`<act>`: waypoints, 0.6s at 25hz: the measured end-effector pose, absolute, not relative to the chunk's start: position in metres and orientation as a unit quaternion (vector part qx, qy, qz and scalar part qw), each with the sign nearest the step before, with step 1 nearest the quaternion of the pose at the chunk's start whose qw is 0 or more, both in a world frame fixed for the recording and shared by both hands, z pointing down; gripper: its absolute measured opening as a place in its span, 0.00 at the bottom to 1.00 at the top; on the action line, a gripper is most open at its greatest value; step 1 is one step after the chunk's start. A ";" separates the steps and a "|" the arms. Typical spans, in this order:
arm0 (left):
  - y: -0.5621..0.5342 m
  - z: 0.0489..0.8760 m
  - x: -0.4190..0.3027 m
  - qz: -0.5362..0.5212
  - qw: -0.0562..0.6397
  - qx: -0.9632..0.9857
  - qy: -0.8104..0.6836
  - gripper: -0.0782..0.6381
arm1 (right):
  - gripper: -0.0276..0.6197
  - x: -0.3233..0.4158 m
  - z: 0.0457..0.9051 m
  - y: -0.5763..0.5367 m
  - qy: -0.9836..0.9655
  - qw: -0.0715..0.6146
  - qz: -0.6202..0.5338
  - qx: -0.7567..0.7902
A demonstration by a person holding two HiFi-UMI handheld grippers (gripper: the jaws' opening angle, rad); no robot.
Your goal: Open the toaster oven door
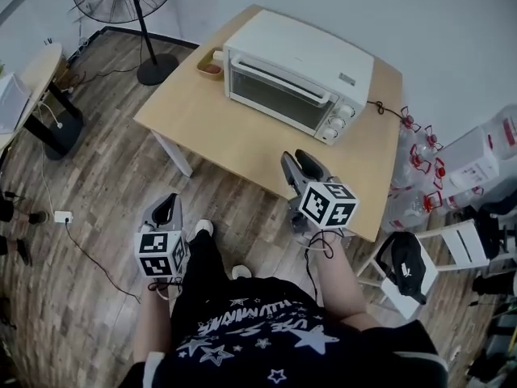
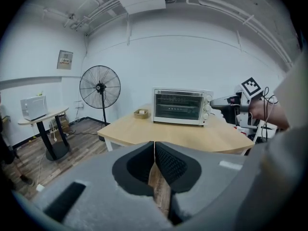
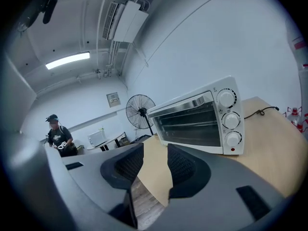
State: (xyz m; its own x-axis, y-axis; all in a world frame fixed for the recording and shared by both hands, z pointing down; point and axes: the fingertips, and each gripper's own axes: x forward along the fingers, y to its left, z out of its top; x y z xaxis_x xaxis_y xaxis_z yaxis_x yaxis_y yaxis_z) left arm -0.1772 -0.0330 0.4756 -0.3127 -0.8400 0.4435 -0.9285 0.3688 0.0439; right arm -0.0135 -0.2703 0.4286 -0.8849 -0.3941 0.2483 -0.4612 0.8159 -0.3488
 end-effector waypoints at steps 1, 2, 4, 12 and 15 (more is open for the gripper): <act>-0.041 0.477 -0.183 0.111 0.200 0.557 -0.798 0.14 | 0.29 -0.014 0.428 -0.275 -0.947 0.077 0.210 0.232; -0.049 0.477 -0.188 0.111 0.198 0.564 -0.794 0.14 | 0.29 -0.013 0.428 -0.281 -0.944 0.072 0.215 0.239; -0.069 0.475 -0.199 0.113 0.193 0.580 -0.784 0.14 | 0.29 -0.013 0.426 -0.294 -0.938 0.063 0.221 0.258; -0.149 0.463 -0.239 0.121 0.182 0.641 -0.736 0.14 | 0.29 -0.015 0.410 -0.341 -0.913 0.039 0.243 0.325; -0.172 0.462 -0.251 0.123 0.182 0.662 -0.717 0.14 | 0.30 -0.018 0.402 -0.355 -0.902 0.020 0.259 0.344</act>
